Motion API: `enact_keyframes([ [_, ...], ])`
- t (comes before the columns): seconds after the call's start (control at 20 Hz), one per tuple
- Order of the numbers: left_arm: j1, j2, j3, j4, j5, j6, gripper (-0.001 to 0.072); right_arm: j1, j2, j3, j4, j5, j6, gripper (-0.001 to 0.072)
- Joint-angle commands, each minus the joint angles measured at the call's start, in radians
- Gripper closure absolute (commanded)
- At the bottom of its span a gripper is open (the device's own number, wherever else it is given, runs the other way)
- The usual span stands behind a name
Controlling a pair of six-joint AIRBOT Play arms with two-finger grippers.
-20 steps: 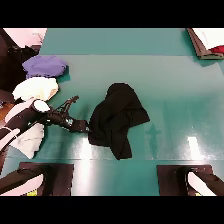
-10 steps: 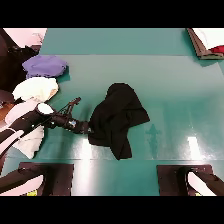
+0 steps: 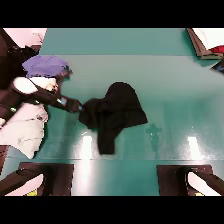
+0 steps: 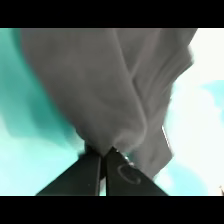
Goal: Fold the shirts.
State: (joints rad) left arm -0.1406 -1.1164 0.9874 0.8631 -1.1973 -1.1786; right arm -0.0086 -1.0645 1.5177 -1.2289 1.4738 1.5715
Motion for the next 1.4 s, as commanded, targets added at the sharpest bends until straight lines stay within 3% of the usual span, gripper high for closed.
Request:
enact_keyframes([
  [0.0, 0.027, 0.056, 0.227, 0.107, -0.072, -0.027, 0.0682, 0.012, -0.079, -0.182, 0.265, 0.025, -0.127, 0.0543],
  [0.05, 0.027, 0.058, 0.262, 0.107, -0.076, -0.027, 0.0682, 0.021, -0.107, -0.252, 0.299, -0.002, -0.161, 0.0214],
  [0.1, 0.027, 0.058, 0.286, 0.106, -0.077, -0.027, 0.0682, 0.038, -0.142, -0.323, 0.31, -0.035, -0.164, 0.0079],
  [0.15, 0.027, 0.058, 0.294, 0.106, -0.075, -0.027, 0.0682, 0.058, -0.177, -0.384, 0.322, -0.066, -0.164, 0.0091],
  [0.25, 0.027, 0.057, 0.291, 0.108, -0.071, -0.027, 0.0682, 0.121, -0.254, -0.481, 0.322, -0.124, -0.203, 0.0211],
  [0.5, 0.027, 0.057, 0.291, 0.108, -0.07, -0.027, 0.0682, 0.323, -0.376, -0.565, 0.321, -0.306, -0.245, 0.0211],
  [0.75, 0.027, 0.057, 0.291, 0.107, -0.07, -0.029, 0.0682, 0.406, -0.43, -0.564, 0.323, -0.457, -0.244, 0.0213],
  [0.8, 0.027, 0.057, 0.291, 0.107, -0.07, -0.03, 0.0682, 0.425, -0.437, -0.563, 0.323, -0.474, -0.244, 0.0259],
  [0.9, 0.027, 0.057, 0.291, 0.107, -0.07, -0.038, 0.0682, 0.461, -0.437, -0.562, 0.321, -0.513, -0.244, 0.0478],
  [0.95, 0.027, 0.057, 0.291, 0.107, -0.07, -0.046, 0.0682, 0.473, -0.437, -0.55, 0.317, -0.523, -0.244, 0.0627],
  [1.0, 0.027, 0.057, 0.294, 0.107, -0.071, -0.046, 0.0682, 0.474, -0.435, -0.527, 0.311, -0.521, -0.244, 0.0697],
  [1.15, 0.027, 0.057, 0.402, 0.176, -0.077, -0.087, 0.0682, 0.417, -0.353, -0.404, 0.265, -0.498, -0.209, 0.0698],
  [1.35, 0.027, 0.058, 0.739, 0.204, -0.081, -0.109, 0.0682, 0.253, -0.125, -0.122, 0.004, -0.468, -0.071, 0.0699],
])
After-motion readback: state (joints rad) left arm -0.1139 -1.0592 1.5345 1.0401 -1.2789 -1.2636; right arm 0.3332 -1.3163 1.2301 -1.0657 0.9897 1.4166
